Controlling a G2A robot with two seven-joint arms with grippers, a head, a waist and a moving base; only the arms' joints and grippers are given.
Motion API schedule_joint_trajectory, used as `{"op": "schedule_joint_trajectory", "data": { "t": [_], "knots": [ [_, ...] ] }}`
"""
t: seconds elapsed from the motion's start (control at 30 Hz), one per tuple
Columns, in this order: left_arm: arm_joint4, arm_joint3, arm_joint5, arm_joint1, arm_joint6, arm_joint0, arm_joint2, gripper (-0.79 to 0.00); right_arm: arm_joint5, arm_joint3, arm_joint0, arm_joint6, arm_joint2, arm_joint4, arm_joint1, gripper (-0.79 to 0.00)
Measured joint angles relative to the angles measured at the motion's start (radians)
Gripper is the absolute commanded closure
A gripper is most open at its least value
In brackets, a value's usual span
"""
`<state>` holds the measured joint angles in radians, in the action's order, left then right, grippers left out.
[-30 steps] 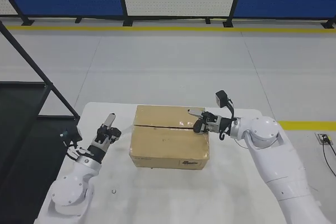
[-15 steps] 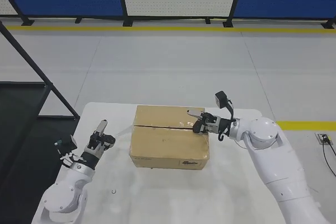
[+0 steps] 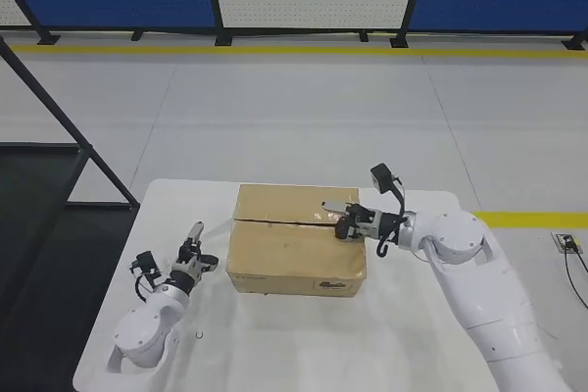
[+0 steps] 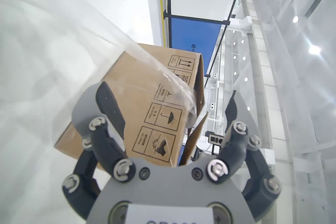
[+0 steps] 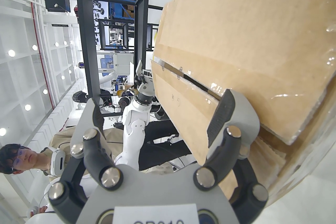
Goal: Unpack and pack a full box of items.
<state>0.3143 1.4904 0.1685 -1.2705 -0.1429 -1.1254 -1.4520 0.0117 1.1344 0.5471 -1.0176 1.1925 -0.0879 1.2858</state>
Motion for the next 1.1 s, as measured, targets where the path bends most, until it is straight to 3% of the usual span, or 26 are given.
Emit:
{"op": "schedule_joint_trajectory", "data": {
  "t": [0.23,0.6,0.83,1.1],
  "knots": [
    [0.105,-0.150,0.019,-0.021,0.029,0.128,0.041,-0.785,0.003,0.027,0.016,0.005,-0.004,-0.001,-0.005,-0.785],
    [0.161,-0.332,0.030,-0.041,0.009,0.269,0.090,-0.785,0.017,0.063,0.027,0.014,-0.011,0.007,-0.013,-0.785],
    [0.183,-0.379,0.003,-0.049,0.023,0.300,0.093,-0.785,0.020,0.065,0.027,0.098,-0.011,-0.008,-0.011,-0.785],
    [0.189,-0.410,0.001,-0.049,0.021,0.321,0.076,-0.785,0.032,0.017,-0.006,0.097,-0.022,-0.020,-0.010,-0.785]
  ]
}}
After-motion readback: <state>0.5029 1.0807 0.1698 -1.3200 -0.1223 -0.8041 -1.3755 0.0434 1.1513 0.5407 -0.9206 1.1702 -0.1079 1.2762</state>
